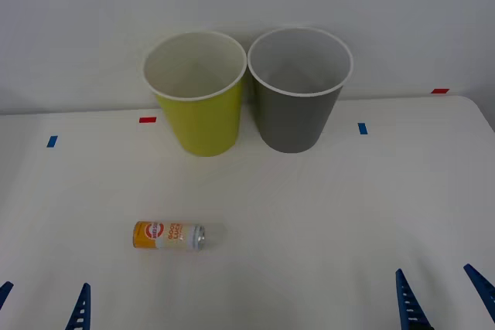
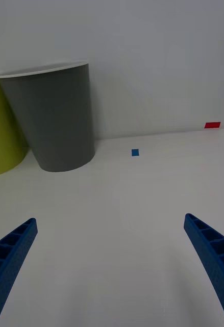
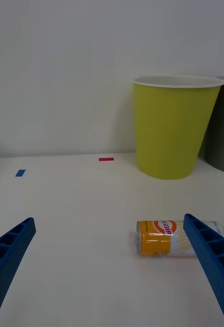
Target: Put cans in the gray bin and PET bottles in the light green bin.
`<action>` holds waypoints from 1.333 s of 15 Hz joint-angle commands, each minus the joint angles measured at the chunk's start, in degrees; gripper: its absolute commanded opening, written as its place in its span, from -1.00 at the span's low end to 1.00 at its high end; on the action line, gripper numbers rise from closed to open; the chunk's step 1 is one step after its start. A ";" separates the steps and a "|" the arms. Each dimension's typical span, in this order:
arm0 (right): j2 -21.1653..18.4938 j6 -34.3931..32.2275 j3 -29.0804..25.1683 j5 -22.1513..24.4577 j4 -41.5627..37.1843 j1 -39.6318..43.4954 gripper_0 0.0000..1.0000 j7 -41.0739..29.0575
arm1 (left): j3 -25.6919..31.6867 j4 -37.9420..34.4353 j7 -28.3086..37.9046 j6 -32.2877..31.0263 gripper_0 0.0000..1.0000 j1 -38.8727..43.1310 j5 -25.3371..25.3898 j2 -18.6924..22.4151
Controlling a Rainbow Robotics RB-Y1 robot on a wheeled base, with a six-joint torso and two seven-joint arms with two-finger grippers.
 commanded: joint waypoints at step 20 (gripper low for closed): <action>0.00 0.00 0.00 0.00 0.00 0.00 1.00 0.00 | -0.79 2.37 -0.62 10.20 1.00 -14.06 2.55 24.70</action>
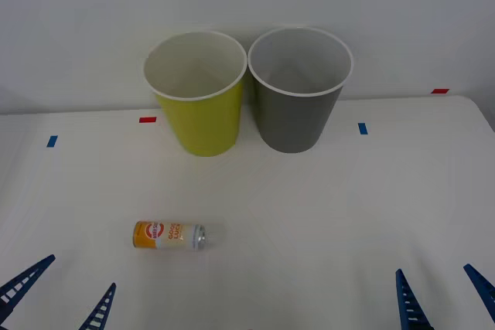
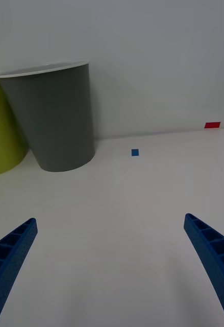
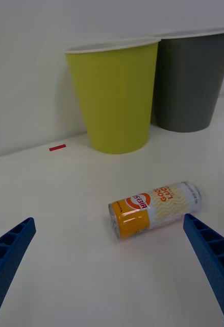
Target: Put cans in the gray bin and PET bottles in the light green bin.
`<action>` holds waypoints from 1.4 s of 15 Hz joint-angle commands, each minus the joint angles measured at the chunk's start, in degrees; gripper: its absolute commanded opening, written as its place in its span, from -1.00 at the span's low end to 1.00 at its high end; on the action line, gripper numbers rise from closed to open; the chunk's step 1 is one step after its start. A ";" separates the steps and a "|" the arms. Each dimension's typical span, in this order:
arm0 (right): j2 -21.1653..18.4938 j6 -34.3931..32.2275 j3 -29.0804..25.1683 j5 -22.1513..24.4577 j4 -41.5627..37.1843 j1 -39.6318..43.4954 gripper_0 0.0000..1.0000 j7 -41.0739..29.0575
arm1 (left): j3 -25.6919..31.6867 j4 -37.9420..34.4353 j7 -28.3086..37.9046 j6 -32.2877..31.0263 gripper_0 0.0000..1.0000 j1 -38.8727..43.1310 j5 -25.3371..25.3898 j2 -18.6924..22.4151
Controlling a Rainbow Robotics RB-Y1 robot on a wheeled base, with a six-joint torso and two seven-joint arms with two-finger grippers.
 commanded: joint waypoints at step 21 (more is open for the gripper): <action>0.00 0.00 0.00 0.00 -0.01 0.00 1.00 0.00 | -11.27 -19.19 -1.91 53.02 1.00 -28.70 -6.76 24.68</action>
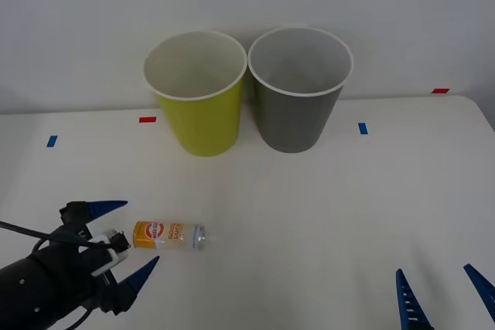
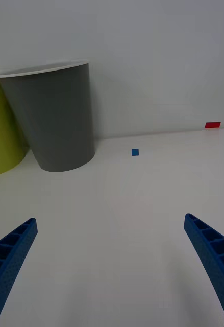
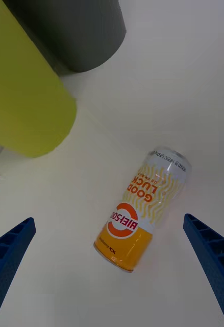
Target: Put cans in the gray bin and PET bottles in the light green bin.
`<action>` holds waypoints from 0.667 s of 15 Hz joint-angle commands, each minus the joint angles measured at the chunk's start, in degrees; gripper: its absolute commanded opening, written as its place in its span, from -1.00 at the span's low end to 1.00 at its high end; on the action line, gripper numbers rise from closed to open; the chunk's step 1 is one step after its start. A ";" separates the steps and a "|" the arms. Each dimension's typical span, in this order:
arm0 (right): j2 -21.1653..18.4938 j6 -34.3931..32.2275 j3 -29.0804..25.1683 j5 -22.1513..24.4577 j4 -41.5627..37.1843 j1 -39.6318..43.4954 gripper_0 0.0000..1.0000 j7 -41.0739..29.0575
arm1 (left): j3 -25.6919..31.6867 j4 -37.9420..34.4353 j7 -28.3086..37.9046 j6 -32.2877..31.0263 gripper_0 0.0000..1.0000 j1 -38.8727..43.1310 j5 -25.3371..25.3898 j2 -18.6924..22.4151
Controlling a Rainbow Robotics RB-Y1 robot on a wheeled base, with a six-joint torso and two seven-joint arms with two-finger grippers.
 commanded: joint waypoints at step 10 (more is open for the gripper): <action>0.00 0.00 0.00 0.00 0.00 0.00 1.00 0.00 | -17.19 -4.05 -3.36 21.26 1.00 -24.90 8.75 7.53</action>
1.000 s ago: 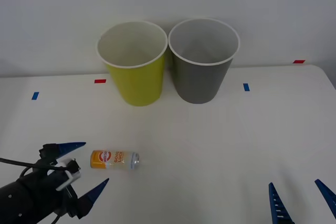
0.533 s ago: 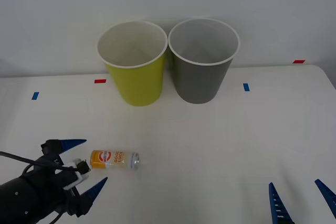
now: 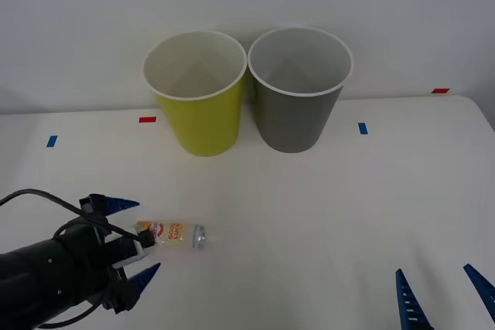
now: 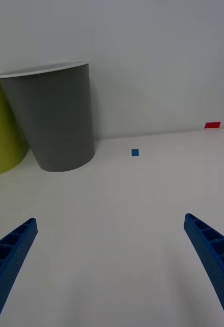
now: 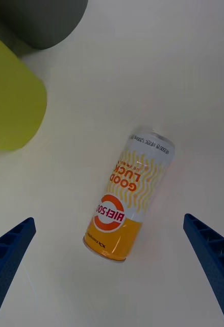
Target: Put cans in the gray bin and PET bottles in the light green bin.
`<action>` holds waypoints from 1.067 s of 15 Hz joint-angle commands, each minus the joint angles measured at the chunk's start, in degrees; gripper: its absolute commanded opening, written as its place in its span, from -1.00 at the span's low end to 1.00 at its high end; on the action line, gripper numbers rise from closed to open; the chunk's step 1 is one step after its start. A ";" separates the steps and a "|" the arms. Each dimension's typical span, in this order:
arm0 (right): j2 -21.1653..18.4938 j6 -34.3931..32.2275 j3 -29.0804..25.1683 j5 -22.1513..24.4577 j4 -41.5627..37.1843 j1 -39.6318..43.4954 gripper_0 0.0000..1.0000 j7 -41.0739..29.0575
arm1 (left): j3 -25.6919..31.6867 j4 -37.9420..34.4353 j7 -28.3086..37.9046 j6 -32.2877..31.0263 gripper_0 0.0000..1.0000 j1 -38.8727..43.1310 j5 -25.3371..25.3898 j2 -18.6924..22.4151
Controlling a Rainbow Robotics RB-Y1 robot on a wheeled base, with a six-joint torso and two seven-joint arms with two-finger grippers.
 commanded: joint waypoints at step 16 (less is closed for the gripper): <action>0.00 0.00 0.00 0.00 -0.01 0.00 1.00 0.00 | -14.06 8.16 -25.16 30.93 1.00 -35.16 29.44 -13.02</action>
